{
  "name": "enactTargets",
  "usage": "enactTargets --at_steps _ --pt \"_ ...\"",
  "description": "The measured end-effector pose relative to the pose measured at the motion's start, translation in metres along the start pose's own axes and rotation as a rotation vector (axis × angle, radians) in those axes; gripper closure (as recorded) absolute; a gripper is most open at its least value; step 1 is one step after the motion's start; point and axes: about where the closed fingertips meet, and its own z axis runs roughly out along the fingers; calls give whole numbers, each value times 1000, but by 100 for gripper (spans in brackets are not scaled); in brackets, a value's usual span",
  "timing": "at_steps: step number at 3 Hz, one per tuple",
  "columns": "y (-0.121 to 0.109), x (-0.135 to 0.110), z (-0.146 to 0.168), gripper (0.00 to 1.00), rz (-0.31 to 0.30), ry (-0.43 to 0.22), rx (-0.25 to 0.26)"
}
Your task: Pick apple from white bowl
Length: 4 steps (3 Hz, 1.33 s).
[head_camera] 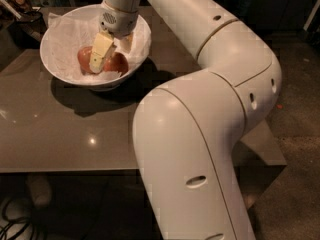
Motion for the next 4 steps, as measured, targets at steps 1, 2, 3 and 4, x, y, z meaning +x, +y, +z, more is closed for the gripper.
enactTargets --at_steps 1,2,3,4 --pt "-5 2 4 15 6 7 -1" --pt "-7 4 8 16 10 13 -5" --pt "-10 3 12 15 13 17 -9" --pt "-11 3 17 16 14 23 -15"
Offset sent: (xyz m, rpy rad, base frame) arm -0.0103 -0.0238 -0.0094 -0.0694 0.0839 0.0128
